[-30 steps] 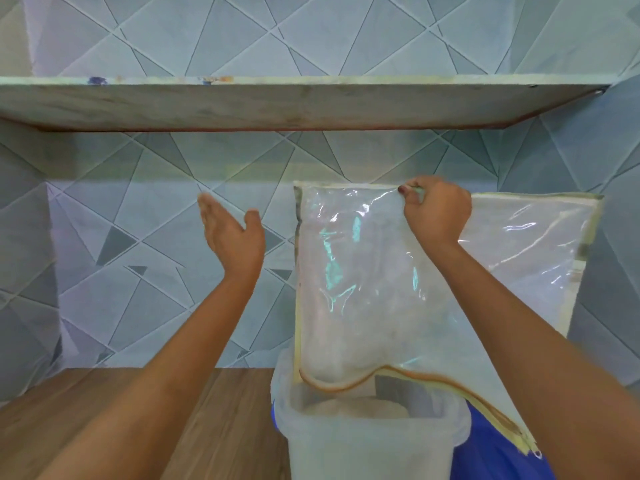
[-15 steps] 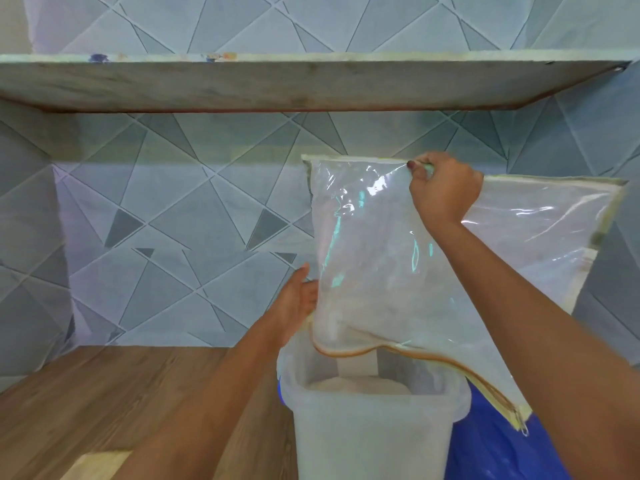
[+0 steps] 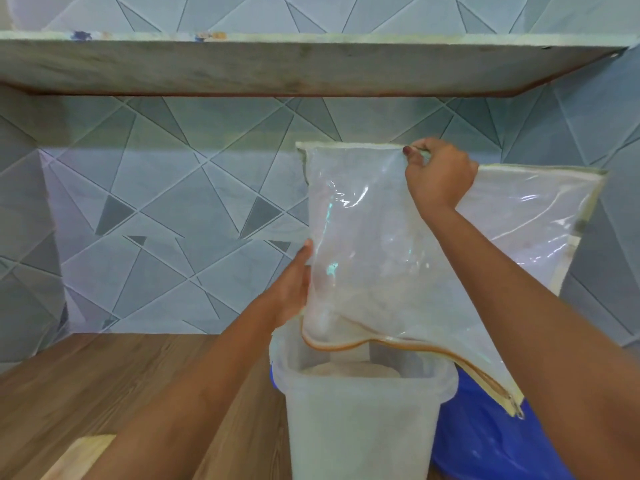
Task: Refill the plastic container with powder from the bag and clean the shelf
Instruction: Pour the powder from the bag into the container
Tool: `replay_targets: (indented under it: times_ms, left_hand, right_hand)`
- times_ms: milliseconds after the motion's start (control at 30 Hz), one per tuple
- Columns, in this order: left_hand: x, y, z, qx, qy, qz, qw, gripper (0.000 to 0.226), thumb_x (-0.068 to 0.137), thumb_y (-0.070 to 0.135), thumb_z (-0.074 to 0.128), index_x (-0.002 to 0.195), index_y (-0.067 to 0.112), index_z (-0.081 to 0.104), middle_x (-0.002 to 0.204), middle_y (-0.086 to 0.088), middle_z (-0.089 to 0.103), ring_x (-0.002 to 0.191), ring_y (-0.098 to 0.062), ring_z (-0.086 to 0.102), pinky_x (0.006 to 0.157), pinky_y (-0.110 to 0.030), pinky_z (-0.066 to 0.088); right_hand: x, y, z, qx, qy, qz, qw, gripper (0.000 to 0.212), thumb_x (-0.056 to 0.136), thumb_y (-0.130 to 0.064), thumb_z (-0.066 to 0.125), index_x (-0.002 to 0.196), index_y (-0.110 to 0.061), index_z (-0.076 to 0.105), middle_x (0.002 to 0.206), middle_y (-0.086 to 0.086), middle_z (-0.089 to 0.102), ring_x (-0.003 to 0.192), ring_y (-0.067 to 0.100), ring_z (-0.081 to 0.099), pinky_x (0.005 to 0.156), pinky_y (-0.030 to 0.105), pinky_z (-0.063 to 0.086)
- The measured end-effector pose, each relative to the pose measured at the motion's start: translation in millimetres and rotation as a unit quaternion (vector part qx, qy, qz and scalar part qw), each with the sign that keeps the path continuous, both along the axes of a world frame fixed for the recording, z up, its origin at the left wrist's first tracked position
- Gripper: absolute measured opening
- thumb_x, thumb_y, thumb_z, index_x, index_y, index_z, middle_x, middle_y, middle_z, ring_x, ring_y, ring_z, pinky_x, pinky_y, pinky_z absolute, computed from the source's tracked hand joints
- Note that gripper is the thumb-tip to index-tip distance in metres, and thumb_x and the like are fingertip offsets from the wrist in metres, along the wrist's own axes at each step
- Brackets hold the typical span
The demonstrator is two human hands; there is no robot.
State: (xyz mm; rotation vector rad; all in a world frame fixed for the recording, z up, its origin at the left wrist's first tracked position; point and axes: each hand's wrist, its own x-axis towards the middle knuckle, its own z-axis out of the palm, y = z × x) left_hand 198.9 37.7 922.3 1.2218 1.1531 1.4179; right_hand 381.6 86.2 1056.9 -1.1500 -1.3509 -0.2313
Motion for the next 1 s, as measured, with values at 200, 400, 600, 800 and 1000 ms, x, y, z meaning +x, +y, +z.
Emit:
replay_targets:
  times_ms: [200, 400, 600, 800, 1000]
  left_hand:
    - [-4.5, -2.1, 30.1, 0.042, -0.090, 0.212, 0.972, 0.059, 0.096, 0.052, 0.029, 0.145, 0.020, 0.028, 0.151, -0.005, 0.032, 0.140, -0.022, 0.029, 0.114, -0.035, 0.022]
    - [-2.2, 2.8, 111.5, 0.305, 0.244, 0.337, 0.857, 0.052, 0.088, 0.039, 0.048, 0.136, 0.020, 0.044, 0.145, -0.005, 0.041, 0.135, -0.025, 0.036, 0.113, -0.045, 0.028]
    - [38.0, 17.9, 157.0, 0.242, 0.624, 0.266, 0.693, 0.042, 0.083, 0.050, 0.058, 0.116, 0.025, 0.060, 0.127, -0.001, 0.060, 0.128, -0.024, 0.045, 0.100, -0.038, 0.031]
    - [53.8, 20.3, 175.4, 0.271, 0.562, 0.326, 0.711, 0.024, 0.085, 0.039, 0.059, 0.099, 0.023, 0.070, 0.107, -0.005, 0.069, 0.108, -0.028, 0.059, 0.081, -0.030, 0.042]
    - [43.5, 13.4, 200.9, 0.286, 0.534, 0.355, 0.712, 0.025, 0.086, 0.038, 0.059, 0.103, 0.024, 0.069, 0.113, -0.005, 0.067, 0.113, -0.029, 0.056, 0.084, -0.033, 0.044]
  right_hand:
    - [4.9, 5.1, 3.3, 0.009, -0.018, 0.017, 1.000, 0.024, 0.091, -0.032, 0.052, 0.106, -0.021, 0.068, 0.106, 0.006, 0.071, 0.100, 0.027, 0.060, 0.092, 0.032, 0.032]
    - [0.8, 5.5, 0.6, 0.028, -0.075, 0.080, 0.994, 0.022, 0.090, -0.030, 0.056, 0.101, -0.018, 0.070, 0.105, 0.004, 0.072, 0.100, 0.026, 0.060, 0.092, 0.031, 0.031]
    - [10.1, 12.1, -0.5, 0.073, -0.090, 0.183, 0.976, 0.017, 0.085, -0.024, 0.062, 0.091, -0.012, 0.074, 0.094, 0.006, 0.075, 0.092, 0.031, 0.065, 0.092, 0.043, 0.044]
    - [49.1, 9.6, -38.1, 0.117, -0.049, 0.093, 0.988, 0.023, 0.087, -0.022, 0.062, 0.108, -0.013, 0.062, 0.114, 0.006, 0.061, 0.106, 0.024, 0.053, 0.093, 0.034, 0.039]
    - [66.9, -28.2, -112.0, -0.341, 0.105, 0.267, 0.895, 0.053, 0.088, -0.048, 0.053, 0.056, -0.006, 0.060, 0.057, 0.010, 0.060, 0.049, 0.017, 0.053, 0.054, 0.024, 0.041]
